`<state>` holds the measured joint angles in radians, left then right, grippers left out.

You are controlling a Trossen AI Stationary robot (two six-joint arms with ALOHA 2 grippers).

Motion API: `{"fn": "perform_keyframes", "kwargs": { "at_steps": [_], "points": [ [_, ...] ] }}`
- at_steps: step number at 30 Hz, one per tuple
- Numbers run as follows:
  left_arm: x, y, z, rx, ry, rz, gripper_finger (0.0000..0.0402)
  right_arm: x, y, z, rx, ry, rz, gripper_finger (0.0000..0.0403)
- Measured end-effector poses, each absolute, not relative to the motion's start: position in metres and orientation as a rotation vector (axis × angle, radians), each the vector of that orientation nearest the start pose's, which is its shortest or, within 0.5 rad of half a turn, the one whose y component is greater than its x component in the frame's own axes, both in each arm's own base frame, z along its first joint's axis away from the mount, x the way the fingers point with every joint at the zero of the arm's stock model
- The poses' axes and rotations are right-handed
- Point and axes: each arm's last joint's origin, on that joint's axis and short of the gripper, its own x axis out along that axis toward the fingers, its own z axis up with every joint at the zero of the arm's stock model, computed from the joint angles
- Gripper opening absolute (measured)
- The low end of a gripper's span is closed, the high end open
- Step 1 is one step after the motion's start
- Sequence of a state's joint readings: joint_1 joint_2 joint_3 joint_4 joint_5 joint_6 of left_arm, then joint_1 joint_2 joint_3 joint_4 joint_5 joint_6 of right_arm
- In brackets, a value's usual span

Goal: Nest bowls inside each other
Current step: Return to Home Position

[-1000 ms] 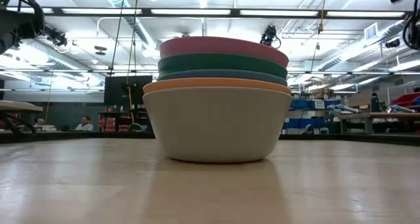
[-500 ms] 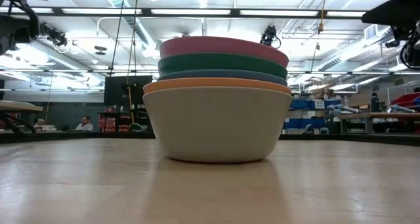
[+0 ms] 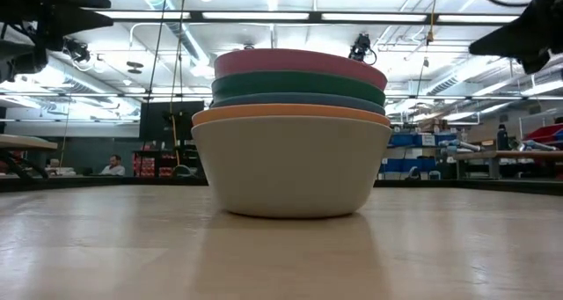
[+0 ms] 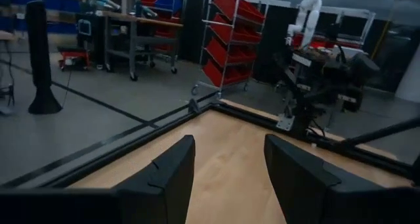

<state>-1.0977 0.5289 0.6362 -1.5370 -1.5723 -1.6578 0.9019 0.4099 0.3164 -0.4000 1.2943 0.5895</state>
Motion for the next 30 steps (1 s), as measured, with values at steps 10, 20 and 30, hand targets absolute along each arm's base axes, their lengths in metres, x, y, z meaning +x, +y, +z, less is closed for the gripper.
{"fn": "perform_keyframes", "kwargs": {
  "at_steps": [10,20,30],
  "points": [
    [0.052,-0.02,0.25,-0.248,-0.087,0.652,0.0191,0.111,0.039,0.188,0.154,-0.096,-0.267,0.0],
    [0.059,-0.015,0.214,-0.201,-0.087,0.813,0.0191,0.126,-0.004,0.17,0.163,-0.034,-0.228,0.0],
    [0.063,-0.011,0.206,-0.165,-0.082,0.924,0.0191,0.13,-0.045,0.158,0.166,0.064,-0.222,0.0]
  ]
}}
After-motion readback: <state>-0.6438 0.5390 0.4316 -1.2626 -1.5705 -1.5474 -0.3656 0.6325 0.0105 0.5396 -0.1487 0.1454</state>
